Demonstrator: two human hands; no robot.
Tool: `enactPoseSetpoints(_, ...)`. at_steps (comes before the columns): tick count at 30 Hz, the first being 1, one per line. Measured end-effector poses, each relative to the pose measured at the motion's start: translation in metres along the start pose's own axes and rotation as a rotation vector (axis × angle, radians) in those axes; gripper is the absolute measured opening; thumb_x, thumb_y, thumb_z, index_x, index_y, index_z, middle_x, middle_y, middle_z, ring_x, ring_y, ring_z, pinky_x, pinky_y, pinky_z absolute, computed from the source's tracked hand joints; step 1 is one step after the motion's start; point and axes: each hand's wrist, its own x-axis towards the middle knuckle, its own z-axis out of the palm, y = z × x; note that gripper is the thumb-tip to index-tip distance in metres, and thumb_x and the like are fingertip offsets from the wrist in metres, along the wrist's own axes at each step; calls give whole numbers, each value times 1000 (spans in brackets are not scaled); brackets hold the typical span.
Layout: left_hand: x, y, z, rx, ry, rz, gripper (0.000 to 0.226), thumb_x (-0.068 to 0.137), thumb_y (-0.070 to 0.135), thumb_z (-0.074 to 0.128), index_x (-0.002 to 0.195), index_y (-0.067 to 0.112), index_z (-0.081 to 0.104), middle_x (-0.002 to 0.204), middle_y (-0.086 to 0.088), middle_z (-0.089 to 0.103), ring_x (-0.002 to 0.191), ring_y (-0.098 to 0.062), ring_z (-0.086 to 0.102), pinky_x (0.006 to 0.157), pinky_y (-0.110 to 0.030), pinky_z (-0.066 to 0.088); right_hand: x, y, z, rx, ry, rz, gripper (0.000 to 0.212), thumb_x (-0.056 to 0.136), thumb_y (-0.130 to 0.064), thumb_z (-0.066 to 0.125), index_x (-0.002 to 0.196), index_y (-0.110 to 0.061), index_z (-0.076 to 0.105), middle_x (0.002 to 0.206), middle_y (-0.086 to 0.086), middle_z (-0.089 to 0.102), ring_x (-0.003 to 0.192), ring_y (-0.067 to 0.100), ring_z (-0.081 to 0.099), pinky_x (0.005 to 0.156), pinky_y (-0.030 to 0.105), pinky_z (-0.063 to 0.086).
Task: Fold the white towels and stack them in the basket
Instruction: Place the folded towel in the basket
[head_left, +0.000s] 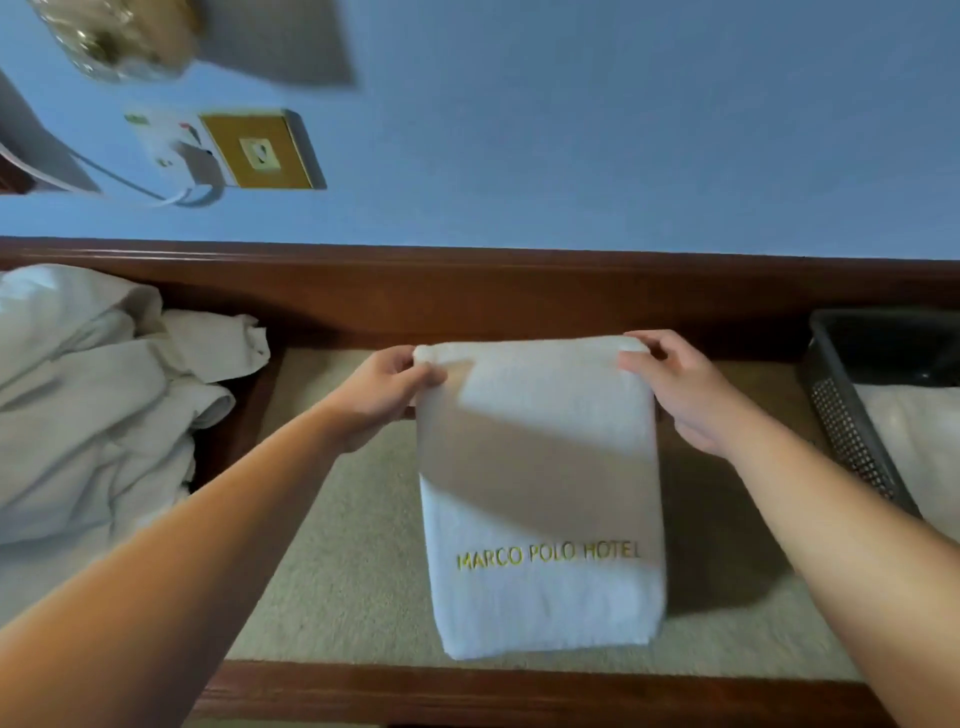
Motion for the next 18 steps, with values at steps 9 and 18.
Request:
enactPoseSetpoints(9,90,-129,41,-49,303,-256,60,85,64,69,103,7,69,81,-1,65,63,-10,63,49,-23,48,89,129,46,-44,63,216,76,99,-51,64,159,-16,32,149,1,54,126,19,60,109,40,48)
enactPoseSetpoints(18,5,-153,81,205,199,-350,65,82,79,65,122,28,61,106,4,73,92,-18,74,79,-40,63,23,163,62,-237,111,257,77,101,-62,46,151,-4,43,153,12,51,143,30,46,114,37,35)
